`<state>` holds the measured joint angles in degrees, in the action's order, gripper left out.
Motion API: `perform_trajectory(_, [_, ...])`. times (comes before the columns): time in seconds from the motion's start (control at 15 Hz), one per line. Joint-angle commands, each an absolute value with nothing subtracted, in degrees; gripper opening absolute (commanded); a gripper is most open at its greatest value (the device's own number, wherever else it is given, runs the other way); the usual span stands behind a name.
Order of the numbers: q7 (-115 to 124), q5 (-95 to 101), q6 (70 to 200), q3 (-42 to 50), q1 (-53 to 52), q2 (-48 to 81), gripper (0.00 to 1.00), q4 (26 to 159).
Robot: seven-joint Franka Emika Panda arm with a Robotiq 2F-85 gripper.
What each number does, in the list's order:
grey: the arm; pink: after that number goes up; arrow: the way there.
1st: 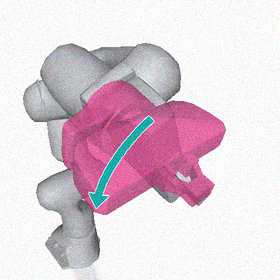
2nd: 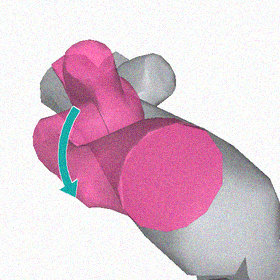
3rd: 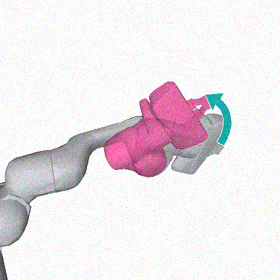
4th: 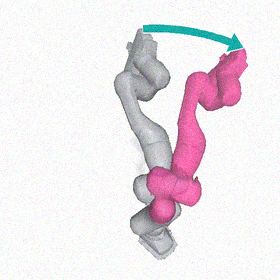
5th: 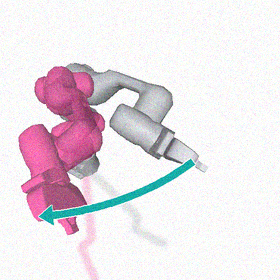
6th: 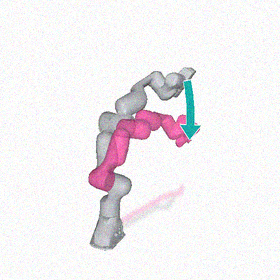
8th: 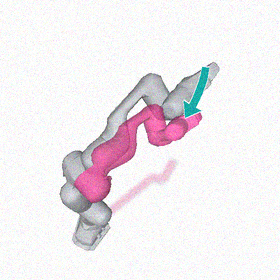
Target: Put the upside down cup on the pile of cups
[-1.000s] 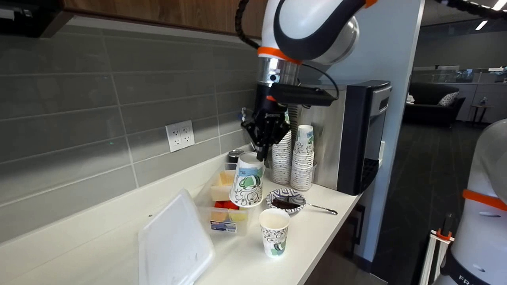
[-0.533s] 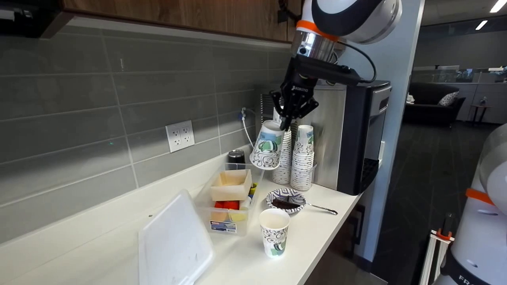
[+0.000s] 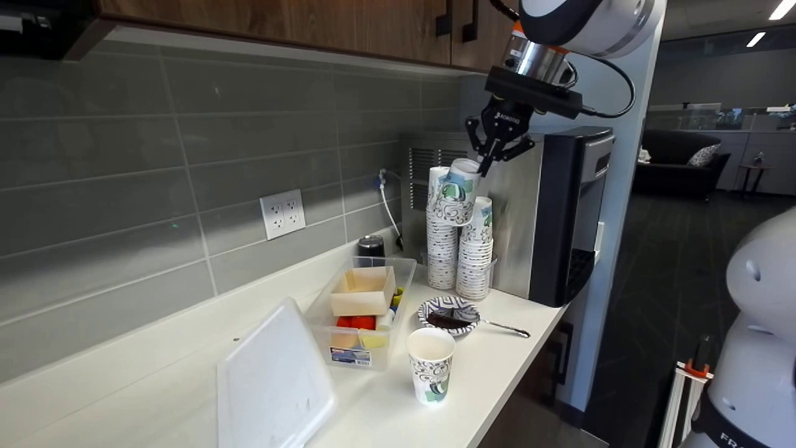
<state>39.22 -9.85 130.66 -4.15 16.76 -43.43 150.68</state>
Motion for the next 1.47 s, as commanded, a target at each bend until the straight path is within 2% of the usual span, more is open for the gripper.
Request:
perform_trajectory(0.0, [41.9, -8.9, 133.1, -2.4, 19.5, -41.3, 0.01, 148.5])
perform_trajectory(1.4, [47.1, -10.0, 131.7, 7.9, 20.8, -18.9, 0.01, 129.3])
